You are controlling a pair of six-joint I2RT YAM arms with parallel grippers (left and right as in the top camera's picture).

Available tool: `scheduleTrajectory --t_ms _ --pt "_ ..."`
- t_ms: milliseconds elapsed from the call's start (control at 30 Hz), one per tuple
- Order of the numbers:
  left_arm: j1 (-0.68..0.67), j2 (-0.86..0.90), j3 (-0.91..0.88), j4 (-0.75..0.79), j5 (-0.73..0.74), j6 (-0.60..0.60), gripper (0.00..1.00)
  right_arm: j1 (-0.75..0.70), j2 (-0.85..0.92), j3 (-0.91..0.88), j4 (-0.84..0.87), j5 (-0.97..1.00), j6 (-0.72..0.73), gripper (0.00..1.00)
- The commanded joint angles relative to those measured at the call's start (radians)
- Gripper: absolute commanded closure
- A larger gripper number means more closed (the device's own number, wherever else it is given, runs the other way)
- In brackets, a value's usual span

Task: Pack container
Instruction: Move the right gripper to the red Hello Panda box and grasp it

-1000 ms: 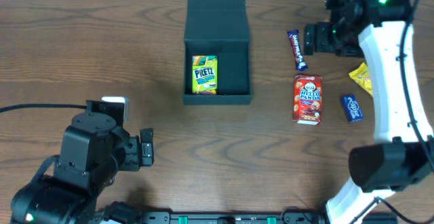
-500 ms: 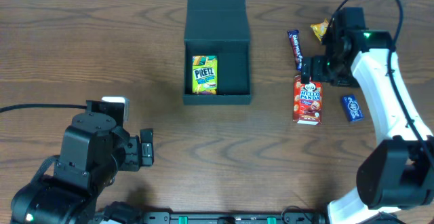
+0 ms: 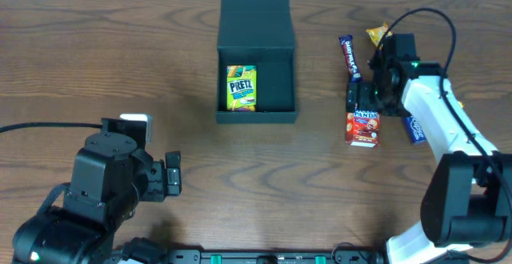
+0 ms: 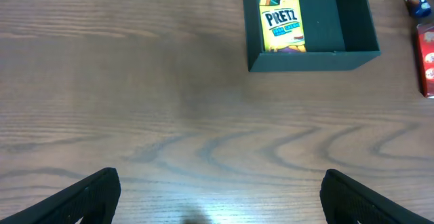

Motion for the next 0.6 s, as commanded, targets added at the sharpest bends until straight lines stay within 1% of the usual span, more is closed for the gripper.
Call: scheduleTrajectory --t_ms 0,333,567 --pt "0.003 -0.003 0.012 -0.001 0.0 0.021 0.05 -0.007 -0.023 -0.05 0.028 0.028 0.011 0.01" --pt "0.003 -0.003 0.012 -0.001 0.0 0.021 0.05 -0.004 0.001 -0.129 0.127 0.03 -0.023 0.01" --pt "0.003 -0.003 0.012 -0.001 0.0 0.021 0.05 -0.002 0.038 -0.149 0.16 0.03 -0.055 0.01"
